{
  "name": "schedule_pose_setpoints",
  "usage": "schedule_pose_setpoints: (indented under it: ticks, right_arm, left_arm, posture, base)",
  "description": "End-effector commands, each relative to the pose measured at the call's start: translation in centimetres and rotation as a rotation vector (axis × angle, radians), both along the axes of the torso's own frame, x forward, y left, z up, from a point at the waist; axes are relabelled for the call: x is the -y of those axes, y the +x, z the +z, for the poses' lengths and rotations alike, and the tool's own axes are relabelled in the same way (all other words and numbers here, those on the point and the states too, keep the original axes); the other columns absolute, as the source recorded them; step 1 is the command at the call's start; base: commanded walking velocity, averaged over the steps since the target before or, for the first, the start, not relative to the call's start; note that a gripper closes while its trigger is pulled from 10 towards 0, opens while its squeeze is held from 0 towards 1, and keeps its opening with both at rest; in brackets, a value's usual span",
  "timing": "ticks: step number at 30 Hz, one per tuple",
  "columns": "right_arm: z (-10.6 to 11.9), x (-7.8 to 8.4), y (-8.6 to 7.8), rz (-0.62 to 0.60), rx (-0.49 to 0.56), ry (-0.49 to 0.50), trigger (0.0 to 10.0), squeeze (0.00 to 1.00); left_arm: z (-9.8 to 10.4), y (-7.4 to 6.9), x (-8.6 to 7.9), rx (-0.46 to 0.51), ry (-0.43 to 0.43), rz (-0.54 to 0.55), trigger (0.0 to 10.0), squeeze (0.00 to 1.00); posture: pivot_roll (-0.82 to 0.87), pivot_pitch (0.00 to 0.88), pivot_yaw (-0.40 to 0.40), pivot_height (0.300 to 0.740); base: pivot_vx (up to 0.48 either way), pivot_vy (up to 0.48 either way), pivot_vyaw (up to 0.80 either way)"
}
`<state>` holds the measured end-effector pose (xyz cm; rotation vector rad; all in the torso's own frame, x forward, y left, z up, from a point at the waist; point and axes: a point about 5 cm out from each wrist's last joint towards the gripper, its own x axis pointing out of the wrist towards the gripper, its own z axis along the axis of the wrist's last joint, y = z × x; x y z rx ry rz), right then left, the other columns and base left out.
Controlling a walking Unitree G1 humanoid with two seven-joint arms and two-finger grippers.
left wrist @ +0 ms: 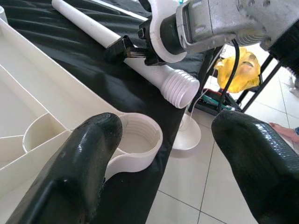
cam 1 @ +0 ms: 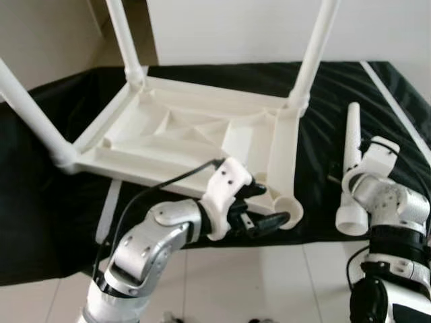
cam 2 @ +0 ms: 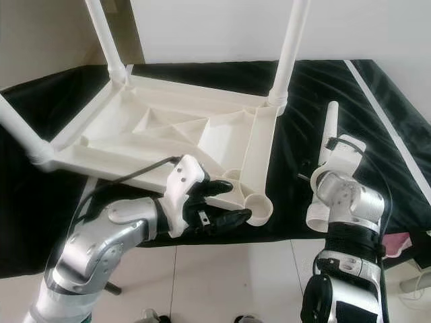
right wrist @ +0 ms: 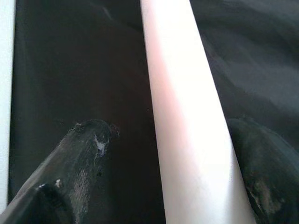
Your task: Building children table
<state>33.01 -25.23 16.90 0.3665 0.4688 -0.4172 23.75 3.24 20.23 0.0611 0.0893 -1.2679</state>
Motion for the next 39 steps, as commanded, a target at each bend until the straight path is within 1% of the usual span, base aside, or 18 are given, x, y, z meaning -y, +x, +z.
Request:
schedule_pose_setpoints:
  ticks: [1, 2, 5, 8, 12, 17, 18, 19, 20, 21, 25, 30, 32, 34, 35, 36, 37, 39]
  right_arm:
    - [-2.7, -0.4, -0.7, 0.001, -0.132, 0.081, 10.0, 0.0]
    - [-3.0, -0.4, -0.9, -0.01, -0.156, 0.115, 10.0, 0.0]
    - [-3.1, -0.4, -1.0, -0.019, -0.172, 0.136, 10.0, 0.0]
    - [-3.9, -0.1, -1.4, -0.049, -0.247, 0.17, 10.0, 0.0]
    - [-4.1, 0.2, -1.6, -0.048, -0.291, 0.169, 10.0, 0.0]
    - [-4.1, 0.3, -1.7, -0.039, -0.311, 0.151, 10.0, 0.0]
    - [-4.3, 0.3, -2.0, -0.018, -0.339, 0.139, 3.5, 0.0]
    - [-4.4, 0.2, -2.3, -0.01, -0.364, 0.144, 1.5, 0.0]
    - [-4.4, 0.2, -2.3, -0.01, -0.364, 0.144, 1.5, 0.0]
    - [-4.7, 0.2, -2.4, -0.002, -0.381, 0.156, 0.0, 0.0]
    - [-5.2, 0.2, -2.6, -0.023, -0.408, 0.219, 0.0, 0.0]
    - [-5.0, -0.1, -2.2, -0.006, -0.395, 0.239, 0.0, 0.0]
    - [-4.6, -0.2, -1.8, 0.009, -0.365, 0.231, 0.0, 0.0]
    - [-3.0, -0.5, -0.7, 0.041, -0.228, 0.188, 0.0, 0.0]
    - [-1.6, -0.5, -0.1, 0.059, -0.103, 0.125, 10.0, 0.0]
    - [-0.6, -0.6, 0.2, 0.074, -0.02, 0.081, 10.0, 0.0]
    - [-0.1, -0.7, 0.3, 0.091, 0.023, 0.049, 10.0, 0.0]
    - [0.1, -0.7, 0.3, 0.091, 0.064, 0.028, 10.0, 0.0]
  left_arm:
    - [0.3, -0.5, 0.3, 0.008, -0.004, -0.07, 10.0, 0.0]
    - [0.4, -0.5, 0.3, 0.01, -0.006, -0.067, 10.0, 0.0]
    - [0.5, -0.5, 0.3, 0.011, -0.008, -0.063, 10.0, 0.0]
    - [0.6, -0.2, 0.3, 0.016, -0.016, -0.042, 10.0, 0.0]
    - [0.7, 0.1, 0.3, 0.018, -0.023, -0.024, 10.0, 0.0]
    - [0.8, 0.2, 0.3, 0.02, -0.025, -0.017, 10.0, 0.0]
    - [0.9, 0.3, 0.3, 0.023, -0.03, -0.008, 10.0, 0.0]
    - [0.9, 0.4, 0.4, 0.026, -0.034, -0.001, 10.0, 0.0]
    - [0.9, 0.4, 0.4, 0.026, -0.034, -0.001, 10.0, 0.0]
    - [1.0, 0.5, 0.4, 0.026, -0.038, 0.005, 10.0, 0.0]
    - [1.1, 0.8, 0.4, 0.031, -0.045, 0.017, 10.0, 0.0]
    - [1.3, 1.0, 0.4, 0.038, -0.051, 0.025, 10.0, 0.0]
    - [1.3, 1.2, 0.4, 0.041, -0.054, 0.033, 10.0, 0.0]
    - [1.5, 1.7, 0.3, 0.048, -0.061, 0.065, 10.0, 0.0]
    - [1.6, 2.4, 0.3, 0.04, -0.071, 0.103, 10.0, 0.0]
    - [1.7, 2.9, 0.2, 0.033, -0.078, 0.129, 10.0, 0.0]
    - [1.8, 3.3, 0.2, 0.03, -0.086, 0.151, 10.0, 0.0]
    - [2.0, 3.8, 0.2, 0.026, -0.093, 0.177, 10.0, 0.0]
  posture:
    - [0.0, 0.139, 0.007, 0.74]
    - [0.0, 0.138, 0.005, 0.74]
    - [-0.01, 0.136, 0.002, 0.74]
    - [-0.01, 0.136, -0.004, 0.74]
    - [-0.01, 0.135, -0.009, 0.74]
    - [-0.01, 0.135, -0.012, 0.74]
    - [-0.01, 0.132, -0.016, 0.74]
    - [-0.01, 0.132, -0.016, 0.74]
    - [-0.01, 0.132, -0.016, 0.74]
    - [-0.02, 0.124, -0.016, 0.74]
    - [-0.01, 0.112, -0.016, 0.74]
    - [-0.02, 0.099, -0.01, 0.74]
    - [-0.02, 0.088, -0.006, 0.74]
    - [-0.02, 0.075, -0.002, 0.74]
    - [-0.02, 0.068, 0.001, 0.74]
    - [-0.03, 0.065, 0.002, 0.74]
    - [-0.03, 0.059, 0.005, 0.74]
    - [-0.03, 0.056, 0.006, 0.74]
  base:
    - [0.0, 0.0, 0.0]
    - [0.0, 0.0, 0.0]
    - [0.0, 0.0, 0.0]
    - [0.0, 0.0, 0.0]
    - [0.0, 0.0, 0.0]
    - [0.0, 0.0, 0.0]
    - [0.0, 0.0, 0.0]
    - [0.0, 0.0, 0.0]
    - [0.0, 0.0, 0.0]
    - [0.0, 0.0, 0.0]
    - [0.0, 0.0, 0.0]
    - [0.0, 0.0, 0.0]
    - [0.0, 0.0, 0.0]
    - [0.0, 0.0, 0.0]
    - [0.0, 0.0, 0.0]
    - [0.0, 0.0, 0.0]
    - [0.0, 0.0, 0.0]
    - [0.0, 0.0, 0.0]
